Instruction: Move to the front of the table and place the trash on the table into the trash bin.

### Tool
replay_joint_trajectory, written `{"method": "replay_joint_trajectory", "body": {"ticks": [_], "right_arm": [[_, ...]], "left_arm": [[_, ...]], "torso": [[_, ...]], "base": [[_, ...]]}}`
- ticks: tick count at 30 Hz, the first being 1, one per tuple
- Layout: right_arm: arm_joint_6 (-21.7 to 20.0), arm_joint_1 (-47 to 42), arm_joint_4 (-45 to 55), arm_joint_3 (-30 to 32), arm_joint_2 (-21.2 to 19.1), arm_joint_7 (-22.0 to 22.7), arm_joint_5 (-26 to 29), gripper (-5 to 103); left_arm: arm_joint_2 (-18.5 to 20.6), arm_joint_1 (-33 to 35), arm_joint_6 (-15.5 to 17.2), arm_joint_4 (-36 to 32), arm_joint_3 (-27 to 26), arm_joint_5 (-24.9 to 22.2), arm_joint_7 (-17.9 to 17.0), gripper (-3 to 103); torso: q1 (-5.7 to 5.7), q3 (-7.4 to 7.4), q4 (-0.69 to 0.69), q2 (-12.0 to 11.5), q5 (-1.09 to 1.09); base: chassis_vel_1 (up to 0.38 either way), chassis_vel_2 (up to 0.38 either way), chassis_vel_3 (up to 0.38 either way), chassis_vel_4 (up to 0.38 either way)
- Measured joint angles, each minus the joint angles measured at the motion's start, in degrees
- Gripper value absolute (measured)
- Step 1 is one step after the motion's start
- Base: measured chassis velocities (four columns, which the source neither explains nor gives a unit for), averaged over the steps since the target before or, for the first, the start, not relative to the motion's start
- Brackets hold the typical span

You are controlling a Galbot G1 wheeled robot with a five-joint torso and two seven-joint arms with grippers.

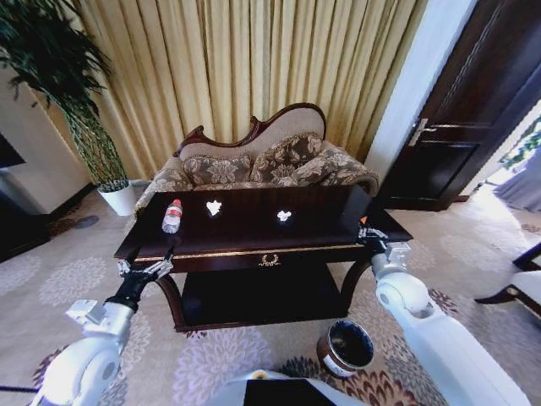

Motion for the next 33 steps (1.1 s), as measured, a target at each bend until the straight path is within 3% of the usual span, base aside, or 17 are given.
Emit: {"method": "replay_joint_trajectory", "body": {"ticks": [33], "right_arm": [[0.6, -1.9, -0.2, -0.4, 2.3, -0.5, -2.0, 1]], "left_arm": [[-0.1, 0.0, -0.9, 0.4, 0.5, 0.1, 1.0, 100]], "torso": [[-0.02, 0.0, 0.0, 0.0, 0.0]], "base": [[0.111, -0.112, -0.111, 0.113]]}}
